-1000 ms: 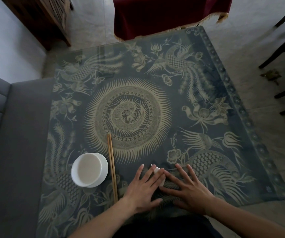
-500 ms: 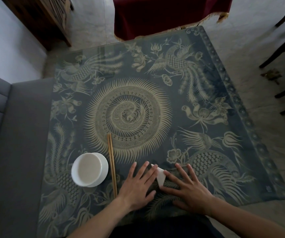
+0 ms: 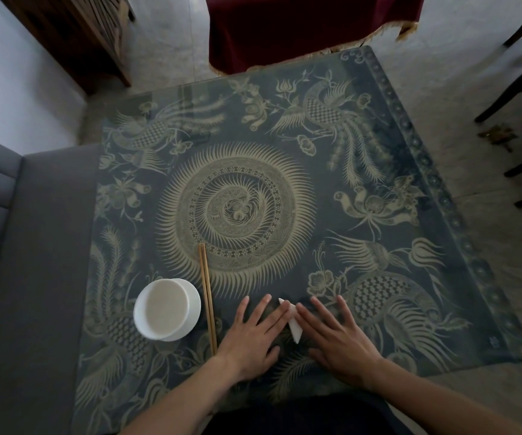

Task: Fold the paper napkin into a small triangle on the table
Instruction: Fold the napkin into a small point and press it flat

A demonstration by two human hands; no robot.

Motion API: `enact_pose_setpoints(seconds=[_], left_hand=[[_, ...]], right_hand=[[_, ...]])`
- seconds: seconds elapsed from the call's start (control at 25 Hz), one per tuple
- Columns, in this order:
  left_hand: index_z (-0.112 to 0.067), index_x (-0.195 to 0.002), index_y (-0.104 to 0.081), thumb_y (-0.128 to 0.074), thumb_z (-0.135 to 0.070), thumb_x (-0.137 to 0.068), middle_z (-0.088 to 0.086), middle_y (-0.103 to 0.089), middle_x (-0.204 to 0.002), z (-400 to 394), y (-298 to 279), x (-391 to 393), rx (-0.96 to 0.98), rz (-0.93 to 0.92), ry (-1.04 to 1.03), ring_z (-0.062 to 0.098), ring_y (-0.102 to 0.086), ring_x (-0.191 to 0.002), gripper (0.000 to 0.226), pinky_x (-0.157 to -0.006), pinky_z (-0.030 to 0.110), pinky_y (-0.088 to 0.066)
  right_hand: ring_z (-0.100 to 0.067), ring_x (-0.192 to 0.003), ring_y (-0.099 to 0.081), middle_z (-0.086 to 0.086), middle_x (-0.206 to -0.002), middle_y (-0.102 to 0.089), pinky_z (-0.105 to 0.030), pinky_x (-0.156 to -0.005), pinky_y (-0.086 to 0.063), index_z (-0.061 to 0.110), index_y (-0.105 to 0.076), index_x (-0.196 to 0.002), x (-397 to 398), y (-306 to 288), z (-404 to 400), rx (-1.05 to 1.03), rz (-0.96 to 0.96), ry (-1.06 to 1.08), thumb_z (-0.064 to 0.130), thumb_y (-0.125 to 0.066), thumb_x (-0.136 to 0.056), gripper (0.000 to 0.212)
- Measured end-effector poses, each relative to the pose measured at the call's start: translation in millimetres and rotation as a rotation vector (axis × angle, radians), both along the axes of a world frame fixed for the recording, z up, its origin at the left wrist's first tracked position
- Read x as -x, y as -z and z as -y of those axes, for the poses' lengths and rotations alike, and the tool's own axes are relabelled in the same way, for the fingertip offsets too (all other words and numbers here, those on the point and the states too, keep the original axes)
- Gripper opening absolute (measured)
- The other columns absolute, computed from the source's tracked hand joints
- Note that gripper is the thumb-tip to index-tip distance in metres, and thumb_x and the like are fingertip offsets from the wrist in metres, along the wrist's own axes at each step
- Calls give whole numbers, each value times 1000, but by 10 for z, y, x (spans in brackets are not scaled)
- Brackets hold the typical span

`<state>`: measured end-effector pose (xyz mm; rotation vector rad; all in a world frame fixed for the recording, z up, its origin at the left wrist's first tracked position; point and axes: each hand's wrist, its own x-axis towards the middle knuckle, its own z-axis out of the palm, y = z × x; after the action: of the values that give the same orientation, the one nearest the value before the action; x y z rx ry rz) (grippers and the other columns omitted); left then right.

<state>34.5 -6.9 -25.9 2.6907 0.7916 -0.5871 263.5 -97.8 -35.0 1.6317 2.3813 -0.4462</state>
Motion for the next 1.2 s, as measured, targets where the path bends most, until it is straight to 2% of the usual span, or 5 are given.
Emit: enact_pose_setpoints(seconds=[0.52,0.72,0.84,0.92,1.2], left_hand=[[-24,-154,6,-33,-48,-92,-10,16,-161,6,45,16,-15,11,0,29,14,-147,77,-114,62,8],[-25,-154,7,-34,-49,-91,-10,13,-161,-9,37,21,-10,10,0,30,9,-148,79,-114,61,9],[-23,-155,-1,-39,-47,-89,-9,5,-163,-13,30,2,5,21,-11,31,-1,-148,79,-114,59,7],[-22,-154,-7,-39,-46,-88,-8,-1,-163,-19,26,-24,12,40,-19,30,-6,-147,77,-115,56,5],[-26,-147,-32,-39,-40,-87,-8,-26,-157,-88,24,-100,54,170,-98,21,-19,-143,63,-117,48,-9]], right_hand=[[-35,-144,-17,5,-156,-31,-68,-102,-16,28,-39,-146,39,-52,245,-3,-31,-130,61,-54,-83,72],[-30,-141,-30,13,-144,-49,-66,-101,-22,33,-52,-136,-20,-92,145,-136,-113,-248,56,-40,-89,53],[-18,-113,-59,15,-113,-67,-42,-92,-44,34,-63,-119,25,-159,-9,-176,-291,120,51,-45,-91,37],[-18,-105,-57,10,-110,-63,-35,-81,-45,29,-61,-121,120,-216,-161,-100,-332,437,50,-49,-91,38],[-16,-101,-51,8,-108,-55,-30,-80,-42,28,-52,-107,302,-133,-447,58,-215,548,41,-60,-88,25]])
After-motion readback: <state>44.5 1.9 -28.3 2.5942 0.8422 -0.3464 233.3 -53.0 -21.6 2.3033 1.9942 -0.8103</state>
